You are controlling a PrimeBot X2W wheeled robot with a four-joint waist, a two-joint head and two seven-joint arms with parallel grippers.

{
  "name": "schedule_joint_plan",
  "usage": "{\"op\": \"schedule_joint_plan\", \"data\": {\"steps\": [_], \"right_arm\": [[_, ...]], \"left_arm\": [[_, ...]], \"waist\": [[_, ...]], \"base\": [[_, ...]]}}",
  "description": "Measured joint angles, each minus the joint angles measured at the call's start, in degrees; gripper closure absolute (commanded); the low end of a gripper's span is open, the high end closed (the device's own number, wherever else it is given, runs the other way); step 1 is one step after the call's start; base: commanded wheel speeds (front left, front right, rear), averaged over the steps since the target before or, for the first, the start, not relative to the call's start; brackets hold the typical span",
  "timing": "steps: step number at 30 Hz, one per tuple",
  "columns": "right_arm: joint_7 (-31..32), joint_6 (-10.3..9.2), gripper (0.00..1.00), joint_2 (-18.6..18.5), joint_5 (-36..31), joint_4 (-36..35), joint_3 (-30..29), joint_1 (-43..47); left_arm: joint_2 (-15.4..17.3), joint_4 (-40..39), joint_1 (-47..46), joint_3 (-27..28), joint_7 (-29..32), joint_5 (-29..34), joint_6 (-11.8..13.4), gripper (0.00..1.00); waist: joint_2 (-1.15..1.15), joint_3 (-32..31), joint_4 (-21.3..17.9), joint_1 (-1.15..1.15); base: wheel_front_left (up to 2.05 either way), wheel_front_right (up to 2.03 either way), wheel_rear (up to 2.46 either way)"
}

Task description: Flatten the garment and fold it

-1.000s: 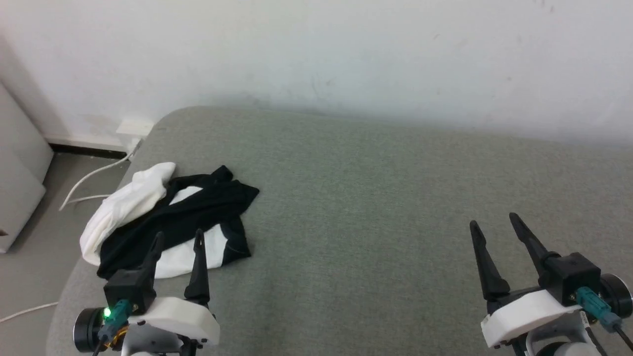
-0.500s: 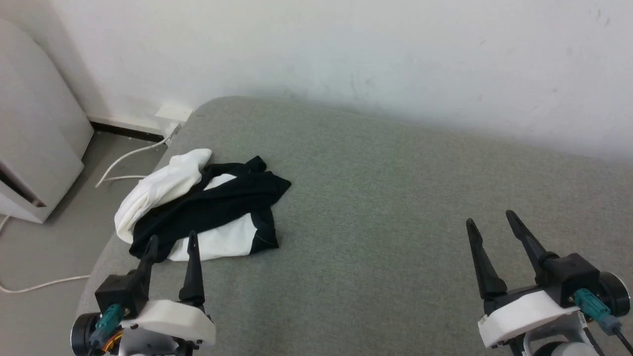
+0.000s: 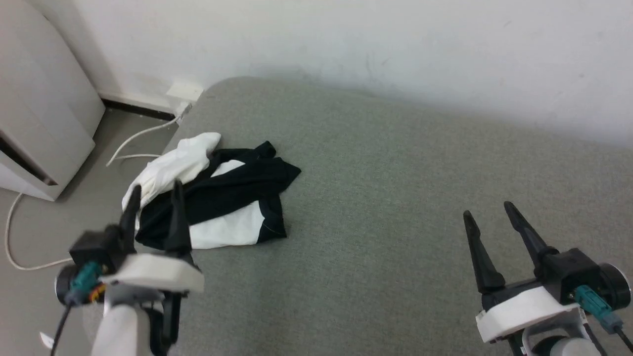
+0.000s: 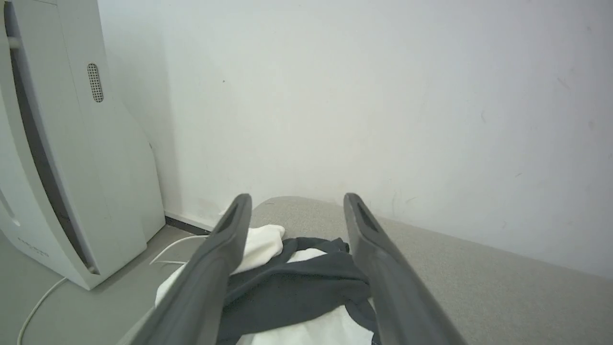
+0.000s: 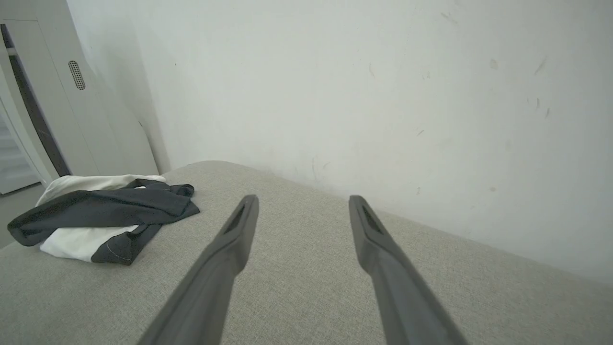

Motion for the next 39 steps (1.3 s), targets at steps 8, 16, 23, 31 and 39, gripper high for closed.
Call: {"op": "schedule_joint_plan", "data": {"steps": [8, 16, 23, 31, 39], "right_arm": [[0.8, 0.00, 0.00, 0.0, -0.5, -1.3, 0.9, -2.0], [1.0, 0.00, 0.00, 0.0, -0.2, -1.5, 1.4, -4.0], [0.4, 0.00, 0.00, 0.1, -0.1, -1.5, 2.0, -6.2], [-0.9, 0.00, 0.00, 0.1, 0.5, -1.4, 2.2, -8.1], [-1.9, 0.00, 0.00, 0.1, 1.4, -0.1, 2.7, -8.4]], "left_arm": [[5.4, 9.2, -14.8, 2.0, 0.9, -1.1, -1.4, 0.00], [12.3, 25.1, -25.5, 1.1, 14.7, -4.4, -2.6, 0.00], [15.2, 36.8, -30.0, 0.7, 28.4, -9.7, -3.5, 0.00], [18.8, 44.9, -35.2, 1.0, 38.9, -12.9, -3.5, 0.58], [20.8, 47.7, -38.7, -0.6, 42.5, -13.9, -3.9, 1.00]], "waist": [[0.00, 4.2, -1.9, 0.01], [0.00, 9.1, -5.7, 0.01], [0.00, 14.0, -9.0, 0.01], [0.00, 18.8, -11.9, 0.00], [0.00, 19.7, -12.4, 0.00]], "base": [[0.00, 0.00, 0.00], [0.00, 0.00, 0.00], [0.00, 0.00, 0.00], [0.00, 0.00, 0.00], [0.00, 0.00, 0.00]]}}
